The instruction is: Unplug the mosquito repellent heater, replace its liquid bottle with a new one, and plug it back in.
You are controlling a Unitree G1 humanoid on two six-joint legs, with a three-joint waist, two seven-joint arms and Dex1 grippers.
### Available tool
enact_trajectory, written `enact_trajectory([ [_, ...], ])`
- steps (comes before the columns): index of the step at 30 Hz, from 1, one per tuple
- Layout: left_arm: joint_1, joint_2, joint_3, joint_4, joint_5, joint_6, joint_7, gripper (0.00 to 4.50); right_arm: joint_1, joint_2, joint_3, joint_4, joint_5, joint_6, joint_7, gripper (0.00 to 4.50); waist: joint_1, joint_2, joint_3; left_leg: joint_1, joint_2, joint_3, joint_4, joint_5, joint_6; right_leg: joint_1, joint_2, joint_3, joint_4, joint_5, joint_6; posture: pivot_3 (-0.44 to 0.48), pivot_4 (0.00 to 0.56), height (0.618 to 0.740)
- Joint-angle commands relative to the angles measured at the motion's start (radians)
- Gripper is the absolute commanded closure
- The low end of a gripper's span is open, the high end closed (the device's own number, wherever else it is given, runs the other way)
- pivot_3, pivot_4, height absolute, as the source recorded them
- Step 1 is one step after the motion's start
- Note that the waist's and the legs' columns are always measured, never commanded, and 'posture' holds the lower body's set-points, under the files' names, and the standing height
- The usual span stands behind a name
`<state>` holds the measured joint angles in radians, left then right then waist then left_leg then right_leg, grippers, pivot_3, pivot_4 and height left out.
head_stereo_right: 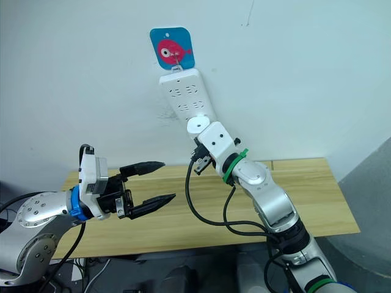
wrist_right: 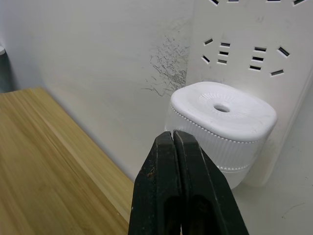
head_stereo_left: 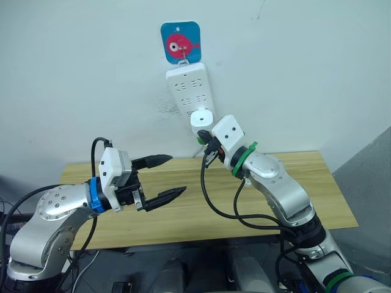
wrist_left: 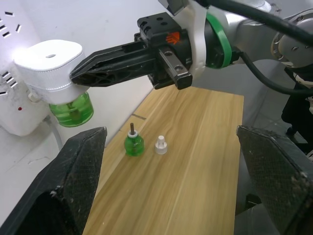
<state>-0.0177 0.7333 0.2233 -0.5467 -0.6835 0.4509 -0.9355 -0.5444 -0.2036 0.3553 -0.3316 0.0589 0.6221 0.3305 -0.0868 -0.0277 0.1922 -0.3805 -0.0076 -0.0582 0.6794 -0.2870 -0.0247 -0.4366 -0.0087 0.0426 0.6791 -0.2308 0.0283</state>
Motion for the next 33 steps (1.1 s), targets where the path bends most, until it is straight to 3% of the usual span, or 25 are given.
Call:
enact_trajectory([
  [1,-0.019,0.0,-0.006,-0.001,0.004,-0.018,0.002,0.0,0.008,-0.025,-0.046,-0.015,-0.042,-0.007,-0.025,4.45,0.001,0.0,0.0,0.0,0.0,0.0,0.0,0.0,0.0,0.0,0.0,0.0,0.0,0.0,0.0,-0.086,0.135,0.74],
  [12,-0.029,-0.001,-0.017,0.012,0.011,-0.027,0.002,0.0,0.053,-0.063,-0.068,-0.152,0.085,0.039,0.105,4.45,0.002,0.0,0.0,0.0,0.0,0.0,-0.001,0.0,0.0,0.0,0.0,0.0,0.0,0.0,0.0,-0.09,0.135,0.74],
  [33,-0.039,-0.005,-0.029,0.025,0.026,-0.045,-0.014,0.0,-0.001,-0.004,-0.042,-0.056,0.039,0.058,0.064,4.45,0.0,0.0,0.0,0.0,0.0,0.0,-0.001,0.0,0.0,-0.001,0.0,0.0,0.0,0.0,0.0,-0.087,0.127,0.74],
])
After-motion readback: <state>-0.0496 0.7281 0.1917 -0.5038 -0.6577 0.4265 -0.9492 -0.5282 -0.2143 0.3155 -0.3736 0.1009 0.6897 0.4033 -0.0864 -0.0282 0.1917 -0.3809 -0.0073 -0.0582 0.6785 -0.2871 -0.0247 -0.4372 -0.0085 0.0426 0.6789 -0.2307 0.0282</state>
